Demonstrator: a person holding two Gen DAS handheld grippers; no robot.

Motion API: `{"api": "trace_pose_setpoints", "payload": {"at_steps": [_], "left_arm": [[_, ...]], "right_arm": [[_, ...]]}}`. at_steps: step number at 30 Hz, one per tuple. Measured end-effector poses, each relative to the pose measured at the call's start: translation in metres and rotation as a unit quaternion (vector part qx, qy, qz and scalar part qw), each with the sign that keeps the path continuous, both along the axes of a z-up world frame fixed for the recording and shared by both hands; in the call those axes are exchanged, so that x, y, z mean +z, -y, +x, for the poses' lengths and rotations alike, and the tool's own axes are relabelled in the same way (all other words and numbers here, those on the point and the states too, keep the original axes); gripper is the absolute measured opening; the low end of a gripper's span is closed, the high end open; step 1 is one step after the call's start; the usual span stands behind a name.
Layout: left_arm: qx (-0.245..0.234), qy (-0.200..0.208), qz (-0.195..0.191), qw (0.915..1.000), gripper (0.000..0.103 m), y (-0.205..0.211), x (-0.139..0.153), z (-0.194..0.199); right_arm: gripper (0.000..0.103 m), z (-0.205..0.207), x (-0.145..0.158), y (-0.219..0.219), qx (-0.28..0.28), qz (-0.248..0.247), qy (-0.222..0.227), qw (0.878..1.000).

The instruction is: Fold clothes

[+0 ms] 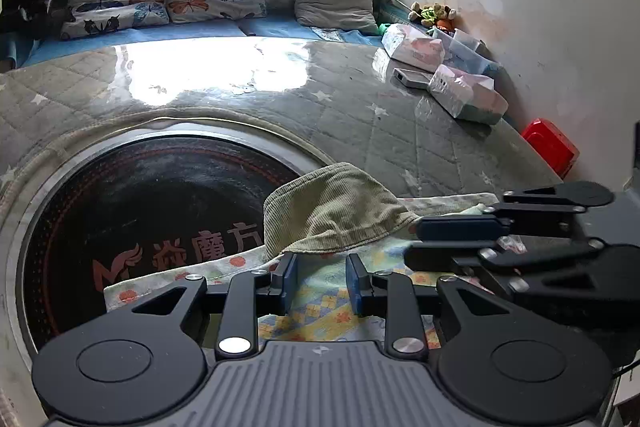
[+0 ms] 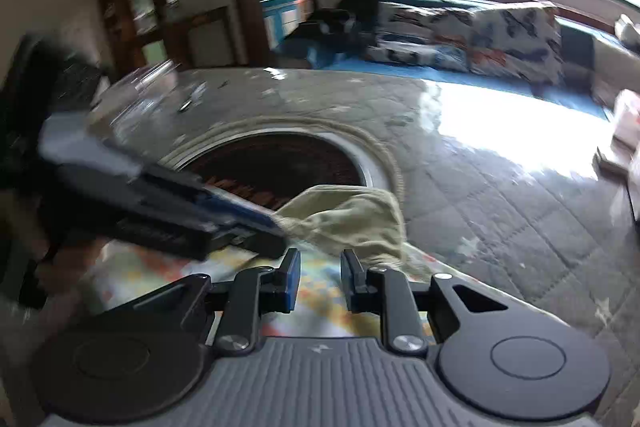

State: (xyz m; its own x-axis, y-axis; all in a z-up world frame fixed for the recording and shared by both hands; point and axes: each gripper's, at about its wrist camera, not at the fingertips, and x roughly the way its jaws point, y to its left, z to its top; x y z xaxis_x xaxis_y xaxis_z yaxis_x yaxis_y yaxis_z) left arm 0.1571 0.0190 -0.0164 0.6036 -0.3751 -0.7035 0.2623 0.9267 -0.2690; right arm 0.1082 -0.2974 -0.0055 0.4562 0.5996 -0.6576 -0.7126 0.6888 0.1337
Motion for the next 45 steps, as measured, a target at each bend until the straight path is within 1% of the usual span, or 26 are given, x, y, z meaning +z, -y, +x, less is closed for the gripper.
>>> {"api": "trace_pose_setpoints", "payload": {"at_steps": [5,9,12,15,17,21,23,25,28,29,30,32,34,36,37,38,41,45], "left_arm": [[-0.003,0.000,0.009,1.0000,0.028,0.004,0.000,0.001],[-0.004,0.003,0.017,0.9998,0.028,0.007,-0.001,0.000],[-0.002,0.004,0.017,0.9998,0.028,0.007,-0.001,-0.001],[0.001,0.006,0.016,0.9999,0.028,0.008,-0.002,-0.001],[0.003,0.007,0.016,0.9998,0.028,0.008,-0.003,-0.002],[0.006,0.011,0.020,0.9997,0.030,0.009,-0.003,-0.004],[0.008,0.013,0.018,0.9997,0.030,0.009,-0.003,-0.005],[0.012,0.015,0.014,0.9997,0.030,0.007,-0.003,-0.007],[0.025,0.021,0.003,0.9995,0.031,0.006,0.000,-0.012],[0.029,0.027,0.001,0.9992,0.035,0.006,0.002,-0.016],[0.032,0.036,0.001,0.9989,0.044,0.006,0.006,-0.021],[0.035,0.055,0.006,0.9979,0.057,0.007,0.013,-0.033],[0.041,0.067,0.010,0.9968,0.069,0.009,0.017,-0.046],[0.052,0.077,0.015,0.9955,0.093,0.009,0.018,-0.058],[0.058,0.082,0.017,0.9948,0.096,0.009,0.018,-0.065],[0.064,0.087,0.020,0.9940,0.098,0.010,0.019,-0.071],[0.086,0.092,0.033,0.9915,0.099,0.008,0.016,-0.087],[0.113,0.097,0.042,0.9880,0.103,0.009,0.011,-0.106]], "right_arm": [[0.021,-0.021,0.001,-0.009,0.062,-0.013,0.004,0.998],[0.022,-0.046,0.003,-0.015,0.105,-0.029,0.013,0.994],[0.022,-0.067,0.000,-0.017,0.133,-0.036,0.011,0.990],[0.022,-0.090,-0.009,-0.018,0.150,-0.051,0.038,0.987],[0.022,-0.098,-0.012,-0.019,0.146,-0.055,0.053,0.986],[0.021,-0.095,-0.003,-0.014,0.132,-0.032,0.036,0.990],[0.021,-0.092,0.002,-0.006,0.113,-0.023,0.039,0.993],[0.021,-0.088,0.001,0.000,0.094,-0.019,0.031,0.995],[0.021,-0.086,-0.005,0.005,0.086,-0.021,0.023,0.996],[0.022,-0.087,-0.002,0.007,0.082,-0.016,0.024,0.996],[0.023,-0.087,0.000,0.010,0.076,-0.010,0.026,0.997],[0.025,-0.089,0.004,0.016,0.064,0.001,0.029,0.998],[0.034,-0.087,0.006,0.019,0.053,0.006,0.029,0.998],[0.042,-0.085,0.004,0.022,0.043,0.008,0.027,0.999],[0.042,-0.084,0.003,0.023,0.039,0.008,0.028,0.999],[0.042,-0.084,0.002,0.025,0.034,0.009,0.027,0.999],[0.042,-0.085,0.003,0.030,0.019,0.014,0.027,0.999],[0.041,-0.088,0.001,0.032,0.001,0.006,0.036,0.999]]}}
